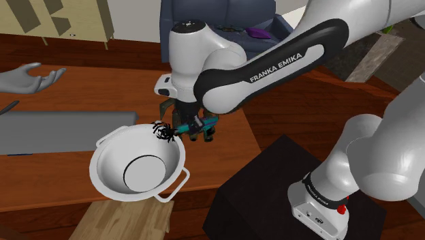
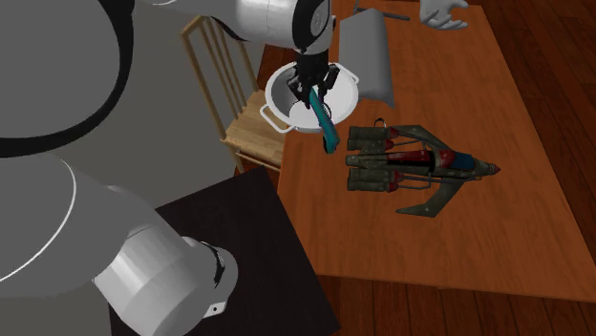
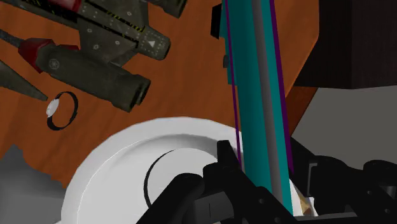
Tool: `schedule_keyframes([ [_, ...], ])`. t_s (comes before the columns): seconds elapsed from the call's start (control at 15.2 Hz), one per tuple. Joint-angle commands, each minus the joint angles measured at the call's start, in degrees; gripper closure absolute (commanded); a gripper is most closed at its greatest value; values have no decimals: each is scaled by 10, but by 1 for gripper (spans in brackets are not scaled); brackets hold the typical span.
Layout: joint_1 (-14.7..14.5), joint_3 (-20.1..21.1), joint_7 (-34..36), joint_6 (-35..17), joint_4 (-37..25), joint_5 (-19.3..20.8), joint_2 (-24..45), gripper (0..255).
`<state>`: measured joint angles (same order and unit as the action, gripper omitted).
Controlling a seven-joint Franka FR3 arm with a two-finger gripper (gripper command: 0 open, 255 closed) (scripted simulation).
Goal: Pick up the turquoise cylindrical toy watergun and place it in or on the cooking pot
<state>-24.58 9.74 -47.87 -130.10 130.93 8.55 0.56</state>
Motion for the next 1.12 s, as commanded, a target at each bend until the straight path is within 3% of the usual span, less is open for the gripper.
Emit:
schedule_keyframes([
  [0.0,-8,8,18,16,-46,5,33,255],
  [0.79,-72,21,85,145,-404,45,275,255],
  [1.06,-73,19,89,121,-391,49,288,255],
])
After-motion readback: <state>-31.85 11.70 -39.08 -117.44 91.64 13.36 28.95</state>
